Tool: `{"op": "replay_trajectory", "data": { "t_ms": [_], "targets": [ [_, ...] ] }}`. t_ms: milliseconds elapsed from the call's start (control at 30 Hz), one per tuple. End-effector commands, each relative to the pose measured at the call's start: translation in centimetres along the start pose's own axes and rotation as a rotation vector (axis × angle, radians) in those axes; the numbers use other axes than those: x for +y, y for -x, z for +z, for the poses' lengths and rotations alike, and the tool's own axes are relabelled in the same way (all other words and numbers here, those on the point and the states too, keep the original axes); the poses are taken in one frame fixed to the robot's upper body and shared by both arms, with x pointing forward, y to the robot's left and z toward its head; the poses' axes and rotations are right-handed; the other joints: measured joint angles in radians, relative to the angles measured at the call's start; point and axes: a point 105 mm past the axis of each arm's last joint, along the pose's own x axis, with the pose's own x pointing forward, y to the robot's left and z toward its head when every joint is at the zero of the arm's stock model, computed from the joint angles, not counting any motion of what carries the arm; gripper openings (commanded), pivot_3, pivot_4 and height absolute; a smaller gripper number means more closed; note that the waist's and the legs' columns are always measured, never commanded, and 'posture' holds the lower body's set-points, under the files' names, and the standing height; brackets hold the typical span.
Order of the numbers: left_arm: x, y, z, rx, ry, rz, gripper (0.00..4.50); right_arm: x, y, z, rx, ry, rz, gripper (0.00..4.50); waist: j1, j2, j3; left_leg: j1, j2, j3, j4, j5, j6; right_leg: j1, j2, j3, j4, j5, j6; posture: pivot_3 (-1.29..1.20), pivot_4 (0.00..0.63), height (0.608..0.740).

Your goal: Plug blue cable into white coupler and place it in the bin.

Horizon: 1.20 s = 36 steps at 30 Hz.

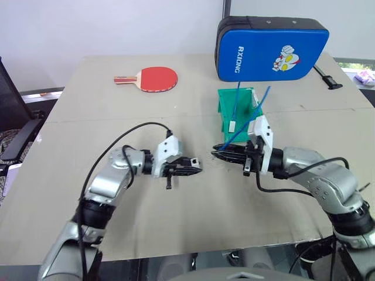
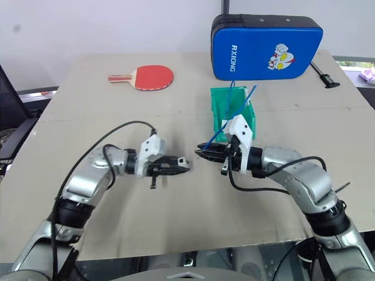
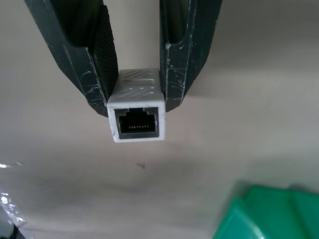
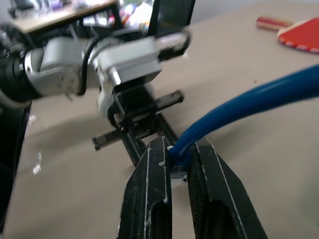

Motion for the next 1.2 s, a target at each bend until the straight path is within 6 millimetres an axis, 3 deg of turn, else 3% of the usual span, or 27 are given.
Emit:
{"op": "replay_trajectory", "data": {
  "t_ms": [33,600,933,1200],
  "targets": [
    [0.3,-1.0,0.1,0.031,-0.065,-0.036,0.53,-0.1,-0.5,0.1,0.031,0.081,0.047,0.0,-0.002,0.0,0.0,0.0,0.0,0.0,0.0,0.0,0.0,0.0,0.0,0.0,0.0,0.0,0.0,0.0,0.15,0.74],
    [0.6,-2.3,-0.4,0.087,-0.132,-0.08,0.53,-1.1,-3.8,-1.9,0.14,0.128,0.088,0.0,-0.003,0.0,0.0,0.0,0.002,-0.001,0.001,0.0,0.0,0.0,0.0,0.0,0.001,0.0,0.0,0.0,0.15,0.74],
    [0.5,-2.6,-0.4,0.079,-0.133,-0.075,0.53,-1.6,-3.1,-4.0,0.254,0.16,0.098,0.0,-0.003,0.0,0.0,0.001,0.002,-0.001,0.001,0.0,0.0,0.0,0.0,0.0,0.002,0.0,0.0,0.0,0.15,0.74],
    [0.5,-2.6,-0.7,0.075,-0.128,-0.069,0.53,-1.9,-2.9,-4.3,0.308,0.18,0.12,0.0,-0.002,0.0,0.0,0.001,0.001,0.0,0.001,0.0,0.0,0.0,-0.001,0.0,0.002,0.0,0.0,0.0,0.15,0.74]
  ]
}}
